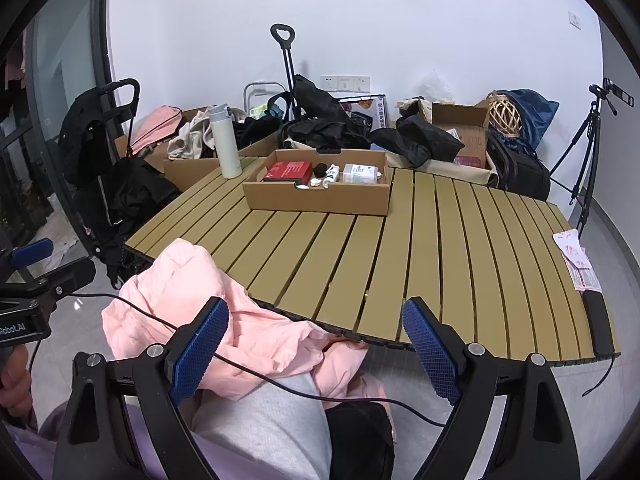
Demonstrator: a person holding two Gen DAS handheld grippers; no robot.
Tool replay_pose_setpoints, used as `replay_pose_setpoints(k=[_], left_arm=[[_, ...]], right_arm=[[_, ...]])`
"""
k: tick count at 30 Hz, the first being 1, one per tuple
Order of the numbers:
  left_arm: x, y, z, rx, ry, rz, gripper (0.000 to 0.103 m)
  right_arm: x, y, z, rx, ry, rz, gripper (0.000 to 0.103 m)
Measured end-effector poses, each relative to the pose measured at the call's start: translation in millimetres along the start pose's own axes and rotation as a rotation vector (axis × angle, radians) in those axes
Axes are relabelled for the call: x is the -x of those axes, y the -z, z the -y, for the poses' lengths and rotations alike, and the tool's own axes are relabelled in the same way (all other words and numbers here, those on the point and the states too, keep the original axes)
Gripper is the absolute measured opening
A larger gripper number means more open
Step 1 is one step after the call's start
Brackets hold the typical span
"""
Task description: Organize objects
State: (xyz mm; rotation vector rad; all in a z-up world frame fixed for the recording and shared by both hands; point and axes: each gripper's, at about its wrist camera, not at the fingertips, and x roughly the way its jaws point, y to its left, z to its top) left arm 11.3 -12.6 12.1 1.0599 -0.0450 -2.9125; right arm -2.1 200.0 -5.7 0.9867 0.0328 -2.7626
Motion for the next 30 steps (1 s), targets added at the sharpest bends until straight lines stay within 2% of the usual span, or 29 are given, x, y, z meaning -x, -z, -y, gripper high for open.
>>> replay_pose_setpoints(k=[30], left_arm=[[-3.1, -1.0, -5.0, -0.004, -0.01, -0.016, 0.103]], right_arm=[[-2.4, 0.9, 4.0, -0.012, 0.006, -0.005, 0.091]])
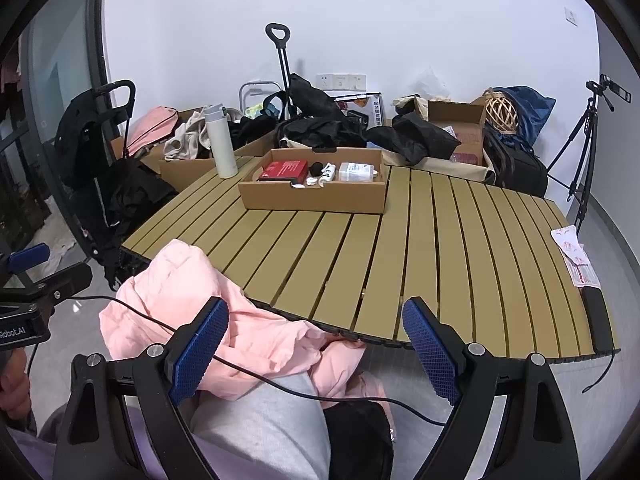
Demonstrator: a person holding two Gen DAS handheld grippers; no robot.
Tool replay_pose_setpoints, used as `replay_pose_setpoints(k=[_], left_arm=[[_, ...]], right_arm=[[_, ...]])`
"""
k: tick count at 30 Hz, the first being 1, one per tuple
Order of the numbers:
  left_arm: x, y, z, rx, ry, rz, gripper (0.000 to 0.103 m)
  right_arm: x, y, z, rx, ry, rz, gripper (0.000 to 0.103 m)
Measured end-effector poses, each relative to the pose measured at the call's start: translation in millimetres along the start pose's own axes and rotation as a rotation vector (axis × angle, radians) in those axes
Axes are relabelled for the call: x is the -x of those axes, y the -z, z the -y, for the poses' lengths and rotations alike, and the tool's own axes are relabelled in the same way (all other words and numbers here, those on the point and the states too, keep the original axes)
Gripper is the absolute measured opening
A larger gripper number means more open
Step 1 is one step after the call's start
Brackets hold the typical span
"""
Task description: Organize objects
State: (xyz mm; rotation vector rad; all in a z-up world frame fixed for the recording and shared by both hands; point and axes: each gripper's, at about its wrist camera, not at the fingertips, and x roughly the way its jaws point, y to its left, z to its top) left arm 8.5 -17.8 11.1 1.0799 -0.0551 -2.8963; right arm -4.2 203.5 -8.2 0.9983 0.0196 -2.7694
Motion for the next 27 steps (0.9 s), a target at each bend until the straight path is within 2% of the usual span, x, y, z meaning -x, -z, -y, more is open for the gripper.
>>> replay_pose_setpoints(k=[18, 27], left_arm=[[0.0, -0.5, -1.4, 0.0, 0.002, -0.005, 0.103], [-5.8, 0.2, -2.0, -0.007, 0.019, -0.02, 0.103]], right_arm=[[-2.3, -1.7, 5.0, -0.008, 0.029, -0.003, 0.091], [-7.2, 1.8, 4.6, -0.006, 0.011, -0.023, 0.091]])
